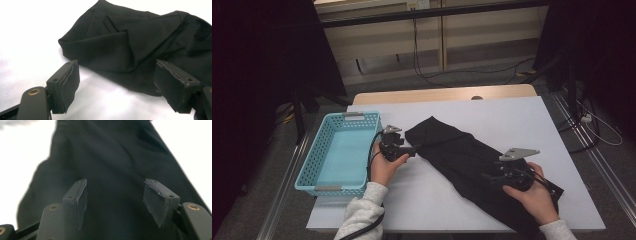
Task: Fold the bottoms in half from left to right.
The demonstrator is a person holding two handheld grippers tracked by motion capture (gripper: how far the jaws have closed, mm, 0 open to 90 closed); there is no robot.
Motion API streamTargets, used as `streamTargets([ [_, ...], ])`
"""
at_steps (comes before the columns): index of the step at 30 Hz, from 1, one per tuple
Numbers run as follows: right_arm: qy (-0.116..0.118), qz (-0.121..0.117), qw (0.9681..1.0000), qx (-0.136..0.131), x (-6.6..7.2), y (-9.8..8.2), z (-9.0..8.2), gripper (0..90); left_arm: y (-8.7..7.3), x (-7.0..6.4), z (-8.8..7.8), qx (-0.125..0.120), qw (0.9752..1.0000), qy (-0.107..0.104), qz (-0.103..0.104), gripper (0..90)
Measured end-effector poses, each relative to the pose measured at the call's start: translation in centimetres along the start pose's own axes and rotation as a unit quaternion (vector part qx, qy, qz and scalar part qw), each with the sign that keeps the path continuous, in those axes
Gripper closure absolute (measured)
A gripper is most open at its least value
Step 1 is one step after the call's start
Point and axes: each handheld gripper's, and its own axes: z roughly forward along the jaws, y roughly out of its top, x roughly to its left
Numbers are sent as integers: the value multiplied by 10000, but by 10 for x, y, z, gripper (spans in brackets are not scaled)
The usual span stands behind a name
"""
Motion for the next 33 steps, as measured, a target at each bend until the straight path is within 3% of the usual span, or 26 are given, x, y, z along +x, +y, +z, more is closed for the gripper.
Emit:
streamTargets([
  [5,169,-106,9998,82,20,15,22,375,-4,1,-2,95,9999,48,96,197],
  [6,177,-82,9998,108,24,18,28,375,-5,0,-2,54,10000,52,7,194],
  [9,446,-93,9989,142,37,27,44,375,-7,0,-6,31,10000,37,-2,189],
  [12,346,-402,9984,203,52,33,67,368,-8,0,-8,-47,10000,21,-11,189],
  [15,362,-351,9983,292,55,35,77,371,-10,-1,-10,-33,10000,29,-6,188],
  [18,305,-534,9978,253,61,39,84,410,-11,-2,-12,-35,10000,-14,82,189],
  [21,117,-813,9964,206,66,41,89,499,-12,-5,-13,-39,9999,-59,110,191],
  [23,171,-827,9963,137,67,42,91,689,-13,-6,-14,-77,9999,-70,74,191],
  [26,141,-1026,9945,159,70,43,90,854,-13,-6,-17,-104,9999,-86,62,191],
  [29,333,-943,9948,179,68,43,89,866,-13,-6,-18,-117,9999,-86,51,190],
  [31,550,-976,9934,237,71,41,85,870,-11,-4,-20,-145,9998,-89,57,190],
  [33,607,-1042,9923,270,73,40,82,870,-10,-4,-20,-154,9998,-97,68,191],
])
